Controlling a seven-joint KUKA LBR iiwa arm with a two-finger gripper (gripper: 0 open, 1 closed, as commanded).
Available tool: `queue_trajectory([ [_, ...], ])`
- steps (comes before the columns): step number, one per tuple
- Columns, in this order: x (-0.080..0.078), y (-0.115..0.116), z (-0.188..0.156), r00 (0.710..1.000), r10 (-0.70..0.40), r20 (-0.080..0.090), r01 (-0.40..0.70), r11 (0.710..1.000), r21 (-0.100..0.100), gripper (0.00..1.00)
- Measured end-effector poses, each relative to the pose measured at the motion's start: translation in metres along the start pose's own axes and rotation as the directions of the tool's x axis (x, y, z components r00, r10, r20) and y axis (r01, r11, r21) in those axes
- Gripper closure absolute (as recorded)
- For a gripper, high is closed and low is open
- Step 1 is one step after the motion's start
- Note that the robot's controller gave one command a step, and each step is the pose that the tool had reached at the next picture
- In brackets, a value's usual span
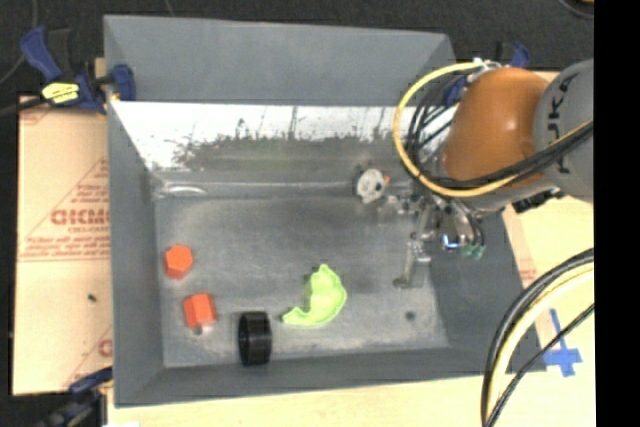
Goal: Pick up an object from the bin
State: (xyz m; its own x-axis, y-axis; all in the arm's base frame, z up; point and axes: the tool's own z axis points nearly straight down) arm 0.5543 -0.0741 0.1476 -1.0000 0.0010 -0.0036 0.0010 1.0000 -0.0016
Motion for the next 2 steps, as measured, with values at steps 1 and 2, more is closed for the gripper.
queue_trajectory([
  [1,0.032,0.063,0.051,1.0,0.01,-0.01,-0.01,1.0,-0.003,0.0],
  [2,0.021,0.06,0.079,0.999,0.037,0.0,-0.037,0.999,-0.001,0.0],
])
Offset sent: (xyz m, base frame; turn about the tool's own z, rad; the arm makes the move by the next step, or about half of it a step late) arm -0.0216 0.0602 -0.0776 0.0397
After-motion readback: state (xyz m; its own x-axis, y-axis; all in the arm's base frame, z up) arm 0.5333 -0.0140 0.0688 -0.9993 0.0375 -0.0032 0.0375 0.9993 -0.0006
